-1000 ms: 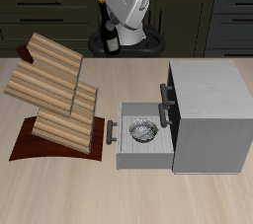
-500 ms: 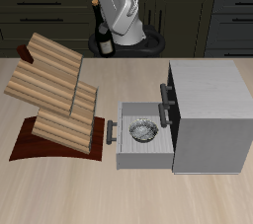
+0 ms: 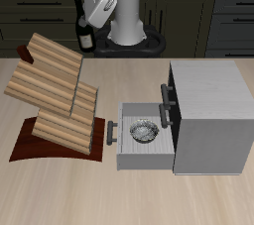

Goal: Place the wine bottle on the top layer of the wine rack

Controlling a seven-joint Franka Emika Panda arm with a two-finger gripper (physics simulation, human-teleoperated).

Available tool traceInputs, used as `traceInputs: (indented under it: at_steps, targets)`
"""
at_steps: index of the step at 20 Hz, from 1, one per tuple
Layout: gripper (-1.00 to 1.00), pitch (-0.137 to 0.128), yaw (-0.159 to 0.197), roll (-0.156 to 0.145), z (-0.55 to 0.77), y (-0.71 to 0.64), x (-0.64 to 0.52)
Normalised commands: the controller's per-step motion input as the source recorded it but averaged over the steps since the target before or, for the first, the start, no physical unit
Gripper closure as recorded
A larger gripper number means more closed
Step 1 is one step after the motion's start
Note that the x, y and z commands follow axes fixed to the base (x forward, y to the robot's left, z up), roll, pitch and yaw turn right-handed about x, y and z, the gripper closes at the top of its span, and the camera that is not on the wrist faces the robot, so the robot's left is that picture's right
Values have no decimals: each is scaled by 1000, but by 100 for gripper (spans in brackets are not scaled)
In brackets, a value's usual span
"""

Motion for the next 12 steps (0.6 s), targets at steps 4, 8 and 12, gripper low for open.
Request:
traceInputs:
  at_steps: [4, 8, 12]
  targets:
    - [100, 22, -24, -36, -49, -161, 101]
    - [100, 22, -71, -57, -123, -278, 100]
    - [100, 39, -82, -69, -135, -308, 156]
